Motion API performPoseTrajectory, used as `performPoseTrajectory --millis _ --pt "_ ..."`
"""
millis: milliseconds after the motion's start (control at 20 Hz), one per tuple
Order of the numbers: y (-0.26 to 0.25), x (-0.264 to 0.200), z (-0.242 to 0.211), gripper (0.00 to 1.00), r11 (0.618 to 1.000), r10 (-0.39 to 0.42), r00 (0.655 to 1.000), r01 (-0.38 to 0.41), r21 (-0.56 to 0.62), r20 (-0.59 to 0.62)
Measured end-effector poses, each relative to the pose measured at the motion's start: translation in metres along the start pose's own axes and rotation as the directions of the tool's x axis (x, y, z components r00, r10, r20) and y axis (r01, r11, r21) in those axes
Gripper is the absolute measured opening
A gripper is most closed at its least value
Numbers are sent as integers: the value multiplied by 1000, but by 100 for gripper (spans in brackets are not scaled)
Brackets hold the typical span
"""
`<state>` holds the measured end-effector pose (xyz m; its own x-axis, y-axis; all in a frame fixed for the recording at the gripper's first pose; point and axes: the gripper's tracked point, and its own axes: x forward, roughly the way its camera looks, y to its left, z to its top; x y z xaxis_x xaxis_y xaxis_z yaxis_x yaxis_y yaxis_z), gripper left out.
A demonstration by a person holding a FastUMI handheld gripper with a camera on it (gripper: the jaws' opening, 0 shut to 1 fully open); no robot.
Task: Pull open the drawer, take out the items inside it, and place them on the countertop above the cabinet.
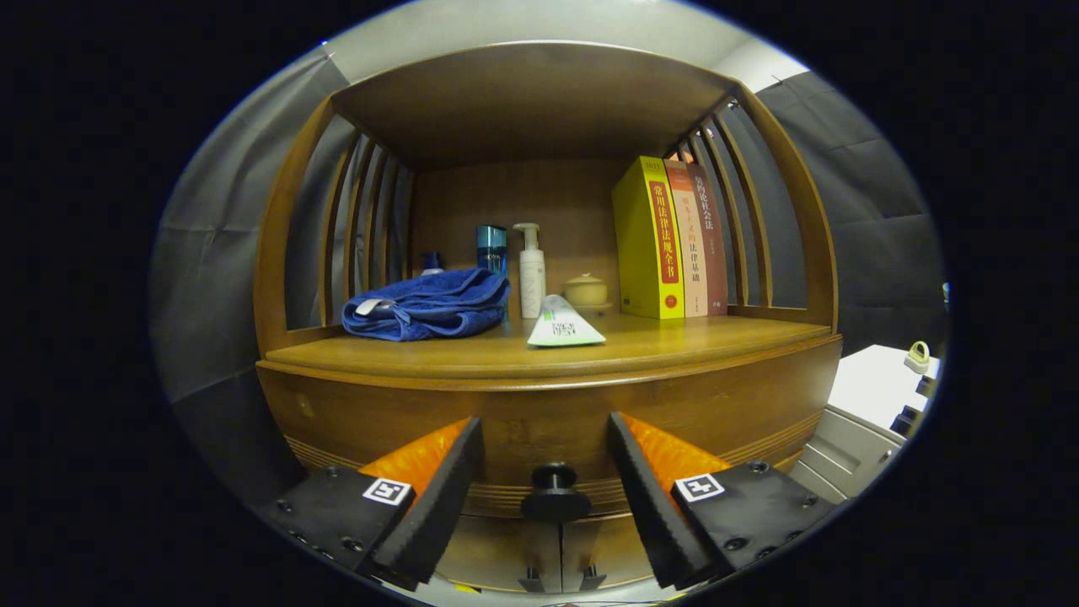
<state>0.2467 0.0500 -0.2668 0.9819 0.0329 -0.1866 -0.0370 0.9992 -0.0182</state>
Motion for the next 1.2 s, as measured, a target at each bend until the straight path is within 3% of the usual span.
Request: performPoseTrajectory --millis 200,450,800,1000,1100,1200 --pt "-3 -30 4 98 1000 22 999 -22 20 -28" --pt "-39 -135 52 98 1000 -14 997 13 5 79" --pt "-67 -244 181 98 994 -18 983 -2 109 182" --pt "-83 -282 227 98 998 34 971 -44 38 238" --pt "-108 -301 241 98 1000 -13 958 18 -16 287" --pt "-124 -303 237 98 996 -52 965 69 -58 256"
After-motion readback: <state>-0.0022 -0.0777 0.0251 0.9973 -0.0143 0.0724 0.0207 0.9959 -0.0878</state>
